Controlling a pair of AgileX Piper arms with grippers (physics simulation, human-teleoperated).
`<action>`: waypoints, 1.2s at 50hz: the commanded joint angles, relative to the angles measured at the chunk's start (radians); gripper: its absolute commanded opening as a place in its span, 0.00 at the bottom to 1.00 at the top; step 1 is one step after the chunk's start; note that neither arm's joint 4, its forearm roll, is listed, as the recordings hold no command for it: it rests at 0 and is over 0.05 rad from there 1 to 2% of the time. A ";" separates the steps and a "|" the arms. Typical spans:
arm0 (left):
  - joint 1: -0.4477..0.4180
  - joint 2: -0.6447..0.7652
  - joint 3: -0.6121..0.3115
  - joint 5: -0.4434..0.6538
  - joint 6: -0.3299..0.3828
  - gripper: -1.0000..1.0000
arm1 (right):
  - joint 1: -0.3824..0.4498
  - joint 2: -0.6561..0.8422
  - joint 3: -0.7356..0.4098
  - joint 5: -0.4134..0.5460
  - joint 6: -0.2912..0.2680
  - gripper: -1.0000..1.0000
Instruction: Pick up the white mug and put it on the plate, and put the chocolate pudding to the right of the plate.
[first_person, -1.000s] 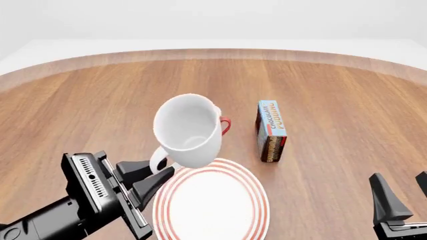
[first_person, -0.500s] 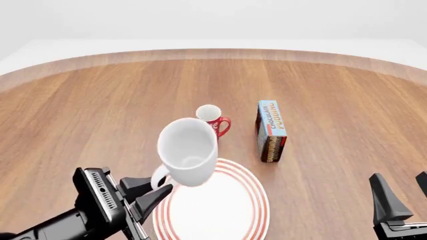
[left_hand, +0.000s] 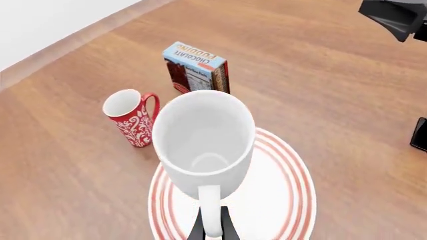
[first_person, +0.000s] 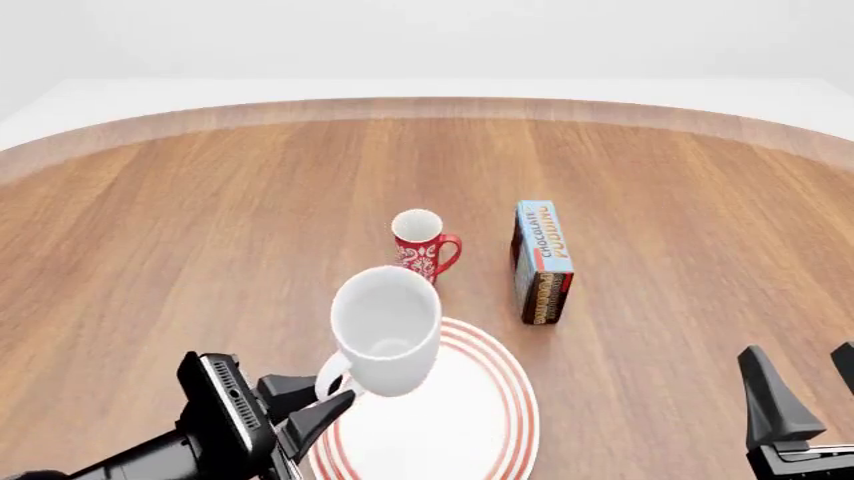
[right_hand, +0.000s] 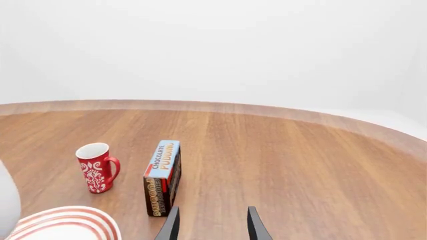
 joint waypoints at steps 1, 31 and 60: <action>-0.003 0.063 0.010 -0.055 -0.014 0.00 | 0.001 0.001 0.000 -0.002 -0.001 1.00; -0.014 0.250 0.006 -0.202 -0.061 0.00 | 0.002 -0.008 -0.001 0.006 -0.001 1.00; -0.016 0.443 0.014 -0.350 -0.117 0.00 | 0.002 -0.009 0.000 0.008 -0.001 1.00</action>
